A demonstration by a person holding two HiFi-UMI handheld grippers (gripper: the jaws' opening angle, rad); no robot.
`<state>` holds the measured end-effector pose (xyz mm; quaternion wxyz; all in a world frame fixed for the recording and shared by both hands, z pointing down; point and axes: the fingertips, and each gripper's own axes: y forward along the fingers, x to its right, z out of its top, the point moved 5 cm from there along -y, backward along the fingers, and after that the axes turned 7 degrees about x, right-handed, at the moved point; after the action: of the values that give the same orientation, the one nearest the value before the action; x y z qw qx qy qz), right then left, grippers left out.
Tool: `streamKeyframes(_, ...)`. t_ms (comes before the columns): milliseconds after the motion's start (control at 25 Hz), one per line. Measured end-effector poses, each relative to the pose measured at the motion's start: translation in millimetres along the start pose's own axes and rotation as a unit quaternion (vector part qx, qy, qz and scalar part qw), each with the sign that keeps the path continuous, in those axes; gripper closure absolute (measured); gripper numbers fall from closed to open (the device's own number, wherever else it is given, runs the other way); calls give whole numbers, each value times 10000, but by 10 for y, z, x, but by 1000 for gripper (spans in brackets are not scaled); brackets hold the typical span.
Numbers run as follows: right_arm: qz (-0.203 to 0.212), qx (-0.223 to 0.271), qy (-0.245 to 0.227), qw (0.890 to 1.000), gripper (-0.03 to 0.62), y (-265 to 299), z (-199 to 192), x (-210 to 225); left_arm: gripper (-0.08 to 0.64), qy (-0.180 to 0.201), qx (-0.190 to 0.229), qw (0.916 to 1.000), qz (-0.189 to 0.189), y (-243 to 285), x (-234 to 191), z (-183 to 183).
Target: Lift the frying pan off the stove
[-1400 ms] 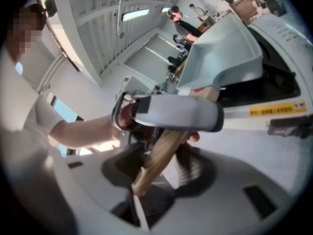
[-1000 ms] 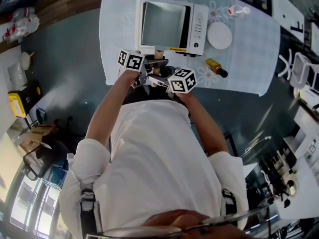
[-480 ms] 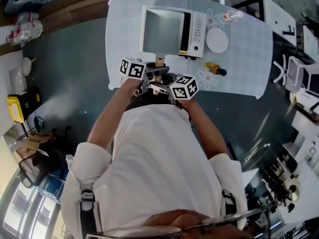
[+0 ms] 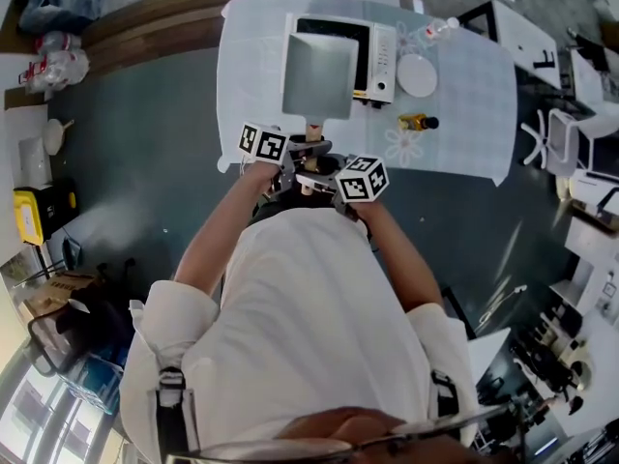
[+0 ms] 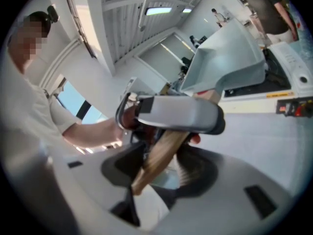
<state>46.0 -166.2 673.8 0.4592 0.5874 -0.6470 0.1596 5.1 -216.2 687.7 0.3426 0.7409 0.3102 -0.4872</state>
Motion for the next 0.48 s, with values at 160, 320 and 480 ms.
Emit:
streamKeyframes(160,-26,26,-113,9999,385,-32,-199,-238,373,129,8,9999,-29,-115,163,-239)
streamKeyframes(320,-16,123,-130,9998,385,-42,-407,-503,371,193,3,9998,-75,-273,326,-495)
streamKeyframes(480,-6,211,-129,9997,385,-60,-583,-734,370,257,-46,9996,-71,-393,475,-714)
